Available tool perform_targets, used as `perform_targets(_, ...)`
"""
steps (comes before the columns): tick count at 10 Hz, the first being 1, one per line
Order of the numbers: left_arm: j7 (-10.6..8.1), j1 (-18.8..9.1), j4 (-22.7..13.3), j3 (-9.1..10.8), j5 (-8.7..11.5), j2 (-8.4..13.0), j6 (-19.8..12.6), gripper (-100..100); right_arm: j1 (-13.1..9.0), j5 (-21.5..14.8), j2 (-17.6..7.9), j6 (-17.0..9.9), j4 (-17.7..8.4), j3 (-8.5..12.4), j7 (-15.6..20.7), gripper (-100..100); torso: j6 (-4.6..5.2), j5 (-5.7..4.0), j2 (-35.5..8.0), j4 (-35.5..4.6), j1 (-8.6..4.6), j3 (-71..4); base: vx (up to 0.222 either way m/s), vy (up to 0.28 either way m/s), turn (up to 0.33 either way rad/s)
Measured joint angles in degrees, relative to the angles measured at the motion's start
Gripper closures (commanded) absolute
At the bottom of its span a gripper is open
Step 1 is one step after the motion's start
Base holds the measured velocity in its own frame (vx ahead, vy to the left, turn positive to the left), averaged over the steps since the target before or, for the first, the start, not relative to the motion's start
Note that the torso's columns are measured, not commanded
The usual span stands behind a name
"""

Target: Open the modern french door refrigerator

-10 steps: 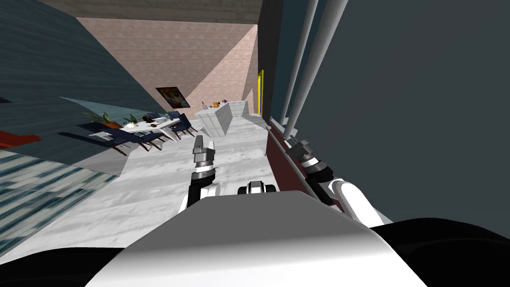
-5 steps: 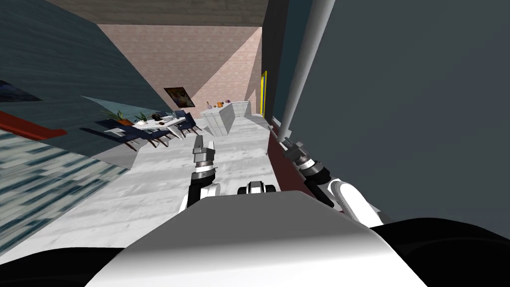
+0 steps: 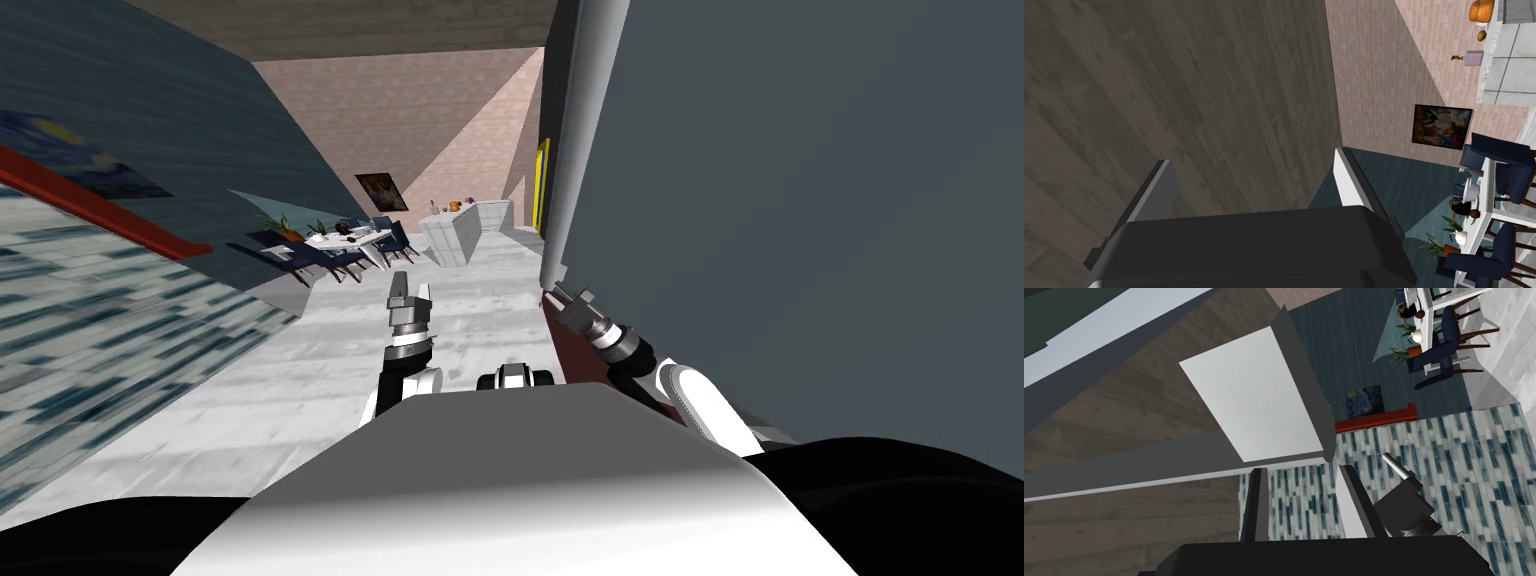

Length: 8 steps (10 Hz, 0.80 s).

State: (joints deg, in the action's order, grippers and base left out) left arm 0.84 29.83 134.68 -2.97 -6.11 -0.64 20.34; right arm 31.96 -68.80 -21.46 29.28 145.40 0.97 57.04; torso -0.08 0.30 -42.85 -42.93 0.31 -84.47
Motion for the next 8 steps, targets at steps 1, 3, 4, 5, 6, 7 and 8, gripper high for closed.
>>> perform_targets(1,0.00,0.00,0.00,0.00,0.00,0.00,0.00,0,0.05,-0.15,-0.62,0.88,0.77,-1.09,-0.24,100,-0.03,0.07,-0.09,-0.13,0.12,0.00,-0.104,-0.001,0.037)
perform_targets(3,0.00,0.02,0.00,0.00,0.00,0.00,0.00,0,-0.45,0.06,-0.88,1.97,0.16,-1.70,-0.22,100,0.12,-0.12,0.39,0.19,-0.15,-0.21,-0.066,-0.012,0.080)
perform_targets(4,0.00,0.01,0.00,0.01,0.00,0.01,0.00,0,-0.46,0.23,-1.23,2.57,0.12,-2.54,-0.13,100,-0.09,-0.15,0.33,0.31,-0.16,-0.13,-0.175,-0.063,0.198)
perform_targets(5,0.00,0.00,0.00,0.01,0.00,0.01,0.00,0,-0.94,0.17,-1.81,3.09,0.51,-3.69,-0.39,100,-0.08,-0.10,0.08,0.29,0.02,0.07,-0.177,-0.031,0.180)
perform_targets(6,0.00,0.00,0.00,0.00,0.00,0.00,0.00,0,-0.88,1.69,-1.96,4.73,0.46,-3.71,0.16,100,0.09,-0.14,-0.03,0.24,0.01,0.17,-0.150,-0.028,0.087)
perform_targets(7,0.00,0.01,0.00,0.00,0.00,0.00,0.00,0,-1.27,1.91,-2.65,5.67,0.61,-4.35,-0.02,100,0.09,-0.13,-0.01,0.14,-0.11,0.10,-0.138,-0.050,0.123)
perform_targets(8,0.00,0.00,0.00,0.00,0.00,0.00,0.00,0,-1.42,2.22,-2.92,6.58,0.66,-5.26,0.06,100,0.08,-0.16,0.04,0.10,-0.22,0.01,-0.139,-0.041,0.121)
